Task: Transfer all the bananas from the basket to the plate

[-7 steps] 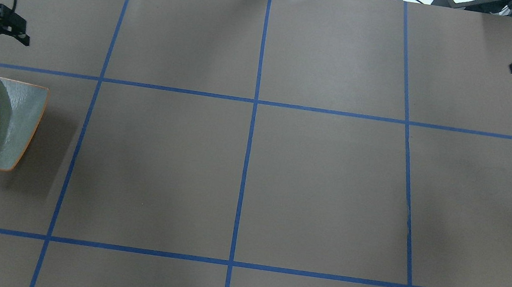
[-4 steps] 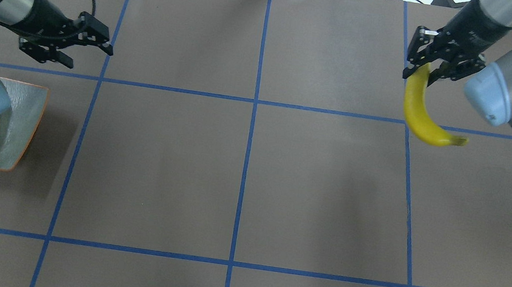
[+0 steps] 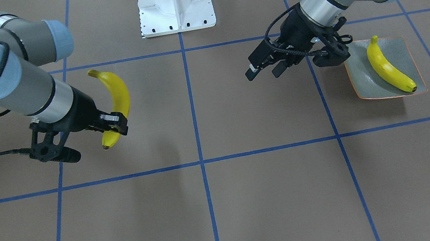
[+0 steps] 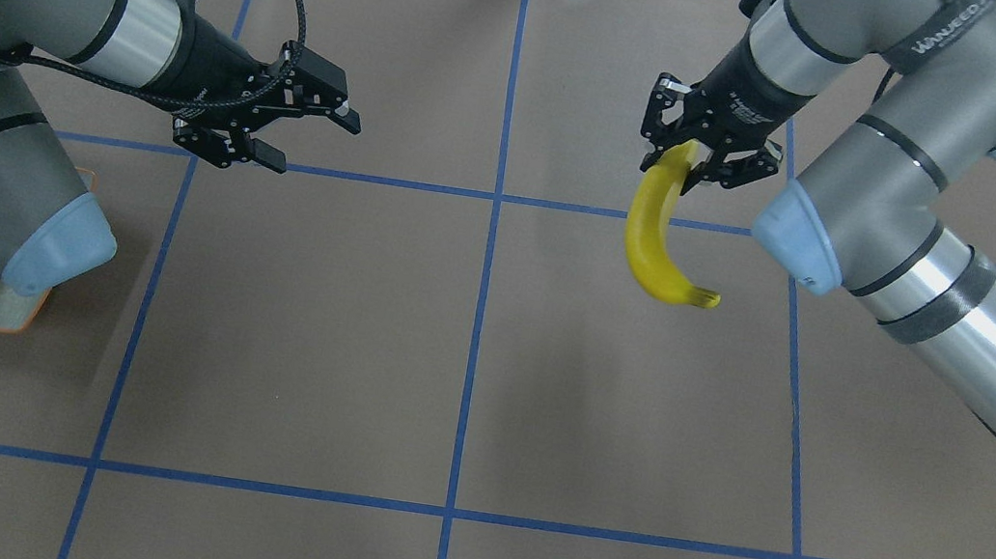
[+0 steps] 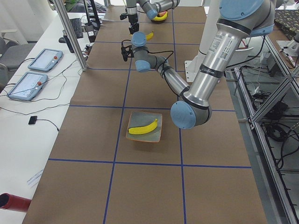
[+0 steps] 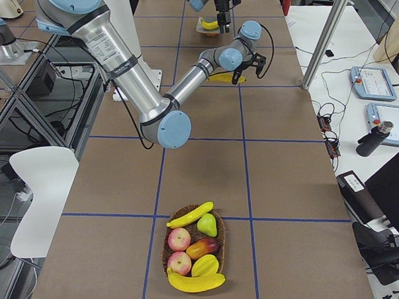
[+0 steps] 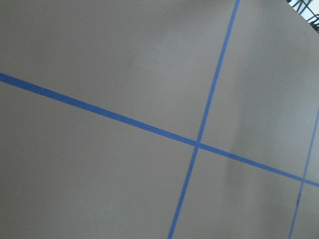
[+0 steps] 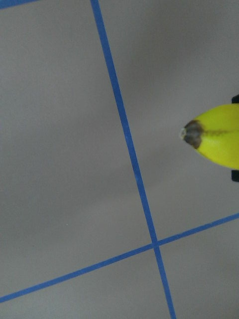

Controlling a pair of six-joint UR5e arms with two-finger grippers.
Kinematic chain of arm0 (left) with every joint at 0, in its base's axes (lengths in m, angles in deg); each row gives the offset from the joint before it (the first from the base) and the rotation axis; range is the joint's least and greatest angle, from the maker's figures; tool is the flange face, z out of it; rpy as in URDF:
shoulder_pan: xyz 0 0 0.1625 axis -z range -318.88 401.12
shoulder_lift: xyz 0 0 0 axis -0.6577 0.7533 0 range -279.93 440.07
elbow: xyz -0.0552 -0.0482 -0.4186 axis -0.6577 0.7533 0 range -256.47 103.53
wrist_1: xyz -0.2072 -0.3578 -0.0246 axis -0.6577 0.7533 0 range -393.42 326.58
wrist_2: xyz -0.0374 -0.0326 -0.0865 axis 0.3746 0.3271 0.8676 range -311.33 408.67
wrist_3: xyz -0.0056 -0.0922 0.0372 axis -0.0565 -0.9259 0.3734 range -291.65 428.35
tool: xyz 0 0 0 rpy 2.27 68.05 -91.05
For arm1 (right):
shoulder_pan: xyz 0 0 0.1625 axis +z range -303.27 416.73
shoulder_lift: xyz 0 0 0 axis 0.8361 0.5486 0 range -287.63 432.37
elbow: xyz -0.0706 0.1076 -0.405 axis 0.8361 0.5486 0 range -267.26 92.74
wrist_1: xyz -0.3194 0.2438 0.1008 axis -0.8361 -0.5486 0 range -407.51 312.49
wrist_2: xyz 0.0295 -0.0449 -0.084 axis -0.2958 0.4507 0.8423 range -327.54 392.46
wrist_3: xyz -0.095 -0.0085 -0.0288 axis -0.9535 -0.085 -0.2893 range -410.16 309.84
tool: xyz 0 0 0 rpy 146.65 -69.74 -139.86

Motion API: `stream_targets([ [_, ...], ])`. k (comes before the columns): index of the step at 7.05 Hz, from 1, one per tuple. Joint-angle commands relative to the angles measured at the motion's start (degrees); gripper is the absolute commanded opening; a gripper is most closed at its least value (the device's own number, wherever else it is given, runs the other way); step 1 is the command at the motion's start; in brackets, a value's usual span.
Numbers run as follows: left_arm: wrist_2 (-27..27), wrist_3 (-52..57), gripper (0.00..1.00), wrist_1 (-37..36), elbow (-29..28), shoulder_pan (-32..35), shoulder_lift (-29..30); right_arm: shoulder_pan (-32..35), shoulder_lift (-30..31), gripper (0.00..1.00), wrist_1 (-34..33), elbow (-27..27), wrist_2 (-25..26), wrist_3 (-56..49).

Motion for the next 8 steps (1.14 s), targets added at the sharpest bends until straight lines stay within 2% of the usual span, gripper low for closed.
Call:
stream_targets([
  [1, -0.1, -2.6, 1.0, 3.26, 0.26, -3.21, 2.33, -5.83, -4.98, 0.0, 0.04, 0.04, 7.0, 12.42],
  [3, -0.19, -6.71, 1.0, 3.27, 0.18, -5.59, 6.28, -8.74, -6.93, 0.0, 0.04, 0.04, 9.83, 16.49],
  [5, -7.09, -6.74, 1.0, 3.1, -0.52, -10.58, 7.17, -10.06, -7.54, 0.0, 0.04, -0.13, 11.24, 18.69],
  [8, -7.92, -6.39, 1.0, 2.66, -1.67, -11.14, 7.0, -10.33, -7.81, 0.0, 0.04, -0.66, 11.6, 19.49],
])
